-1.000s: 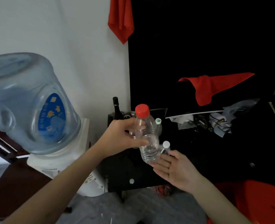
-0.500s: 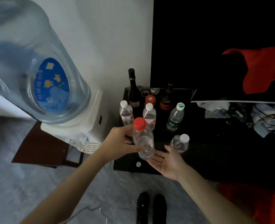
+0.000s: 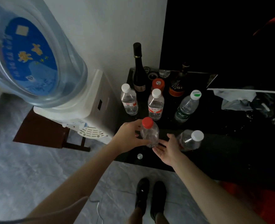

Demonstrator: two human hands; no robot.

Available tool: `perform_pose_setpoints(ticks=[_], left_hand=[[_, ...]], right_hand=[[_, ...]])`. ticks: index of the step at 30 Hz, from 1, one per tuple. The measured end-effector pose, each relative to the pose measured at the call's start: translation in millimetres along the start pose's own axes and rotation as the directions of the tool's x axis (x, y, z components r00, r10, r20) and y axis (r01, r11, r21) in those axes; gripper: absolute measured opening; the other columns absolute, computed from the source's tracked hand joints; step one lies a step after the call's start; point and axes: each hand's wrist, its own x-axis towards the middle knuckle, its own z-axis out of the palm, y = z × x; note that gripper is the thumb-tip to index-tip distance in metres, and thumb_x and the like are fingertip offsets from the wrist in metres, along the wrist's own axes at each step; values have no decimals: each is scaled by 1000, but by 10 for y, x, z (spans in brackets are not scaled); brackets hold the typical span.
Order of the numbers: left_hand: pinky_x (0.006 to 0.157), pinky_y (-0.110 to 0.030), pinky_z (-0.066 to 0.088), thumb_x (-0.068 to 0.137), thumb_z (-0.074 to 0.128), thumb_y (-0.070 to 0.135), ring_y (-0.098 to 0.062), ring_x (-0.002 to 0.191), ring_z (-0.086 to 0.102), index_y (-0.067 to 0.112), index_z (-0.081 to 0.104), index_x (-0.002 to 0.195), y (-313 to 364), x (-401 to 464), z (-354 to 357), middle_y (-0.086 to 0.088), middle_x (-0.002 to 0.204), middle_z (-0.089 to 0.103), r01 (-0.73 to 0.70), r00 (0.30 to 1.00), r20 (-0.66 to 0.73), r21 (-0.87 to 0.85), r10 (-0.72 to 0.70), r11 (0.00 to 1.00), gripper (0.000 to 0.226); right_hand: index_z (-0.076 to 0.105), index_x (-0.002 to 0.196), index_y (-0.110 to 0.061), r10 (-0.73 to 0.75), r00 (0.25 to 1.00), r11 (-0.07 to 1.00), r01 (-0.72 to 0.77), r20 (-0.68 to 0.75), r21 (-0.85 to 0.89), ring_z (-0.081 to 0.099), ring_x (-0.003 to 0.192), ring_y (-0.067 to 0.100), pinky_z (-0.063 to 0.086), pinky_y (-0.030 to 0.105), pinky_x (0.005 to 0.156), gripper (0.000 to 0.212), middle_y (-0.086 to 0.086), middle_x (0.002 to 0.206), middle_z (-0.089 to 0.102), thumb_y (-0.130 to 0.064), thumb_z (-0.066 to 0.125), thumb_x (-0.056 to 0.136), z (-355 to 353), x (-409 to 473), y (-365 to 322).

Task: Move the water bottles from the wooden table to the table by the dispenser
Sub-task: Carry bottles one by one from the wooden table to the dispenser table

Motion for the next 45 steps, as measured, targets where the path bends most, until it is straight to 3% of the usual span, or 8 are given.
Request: perform_pose_setpoints(ticks=[11,24,31,35,38,41,43,45], left_hand=[[92,-29,59,64,79,58,-1,109,66,31,58,129,-153,110,149,17,118,68,34,999,5,-13,-33,999,73],[101,-40,52,76,89,28,-15,116,62,18,54,137,-102,114,259,0,128,64,60,997,45,-3,-60,998,71],[109,-48,45,80,81,25,-26,138,48,25,33,156,100,-90,-73,-4,156,39,182,980,30,243,-195,953,90],[106,-49,49,89,71,32,-26,139,47,27,34,155,259,-307,-394,-1,159,34,262,965,-97,357,-243,897,75],[112,-51,43,91,67,37,-29,145,39,27,34,155,411,-484,-665,-1,166,28,275,959,-195,477,-204,835,73],[118,-49,32,91,65,41,-29,150,32,29,35,155,617,-685,-916,-1,168,24,300,938,-312,522,-148,798,72],[121,-47,25,90,64,46,-28,152,27,29,33,155,754,-855,-1047,-2,168,24,322,915,-389,542,-108,776,74],[123,-47,21,89,64,52,-27,155,23,28,28,158,875,-1061,-1163,-2,169,22,340,889,-453,557,-67,757,81]], right_hand=[[43,142,1,-29,999,999,28,-32,-35,37,142,32,35,46,111,54,23,150,42,-36,35,103,74,93,43],[51,134,-4,-132,991,978,128,-14,-166,43,137,29,39,46,104,40,18,146,47,-27,42,103,191,-352,0],[48,142,-10,-259,966,874,232,-5,-427,48,131,27,44,42,91,43,13,145,49,-24,49,101,228,-964,-203],[55,133,-18,-397,911,668,371,113,-645,52,120,21,45,37,91,35,8,142,50,-29,48,101,279,-1348,-364],[57,114,-29,-505,806,355,521,310,-776,50,93,8,43,35,93,19,0,123,56,-34,45,101,378,-1590,-417],[43,140,-26,-549,666,-24,592,505,-806,51,85,4,41,26,73,42,-2,120,56,-36,45,99,556,-1808,-424],[34,147,-23,-548,592,-199,594,591,-779,58,104,12,47,27,81,52,7,138,51,-33,48,98,707,-1970,-358],[22,154,-21,-535,519,-343,587,667,-733,44,136,25,40,37,106,66,6,156,33,-33,52,97,854,-2141,-236]])
